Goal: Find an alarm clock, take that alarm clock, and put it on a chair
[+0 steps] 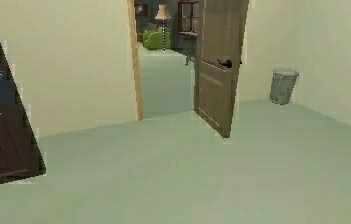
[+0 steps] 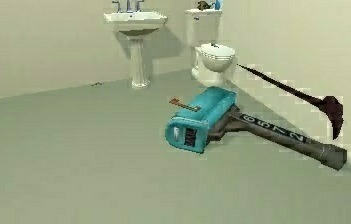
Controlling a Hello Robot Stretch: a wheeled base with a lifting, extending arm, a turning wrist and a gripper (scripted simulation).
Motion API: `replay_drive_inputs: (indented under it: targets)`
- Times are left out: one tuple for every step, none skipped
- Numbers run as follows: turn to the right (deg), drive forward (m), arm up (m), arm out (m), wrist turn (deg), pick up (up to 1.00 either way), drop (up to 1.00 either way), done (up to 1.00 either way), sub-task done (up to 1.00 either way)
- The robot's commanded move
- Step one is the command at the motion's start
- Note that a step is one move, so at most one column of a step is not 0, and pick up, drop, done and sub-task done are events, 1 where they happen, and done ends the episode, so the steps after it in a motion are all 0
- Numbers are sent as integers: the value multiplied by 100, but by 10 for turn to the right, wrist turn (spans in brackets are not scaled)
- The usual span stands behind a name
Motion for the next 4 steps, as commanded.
replay_drive_inputs:
  targets:
    - [0, 100, 0, 0, 0, 0, 0, 0, 0]
    - [0, 100, 0, 0, 0, 0, 0, 0, 0]
    - [0, 85, 0, 0, 0, 0, 0, 0, 0]
    - [-180, 0, 0, 0, 0, 0, 0, 0, 0]
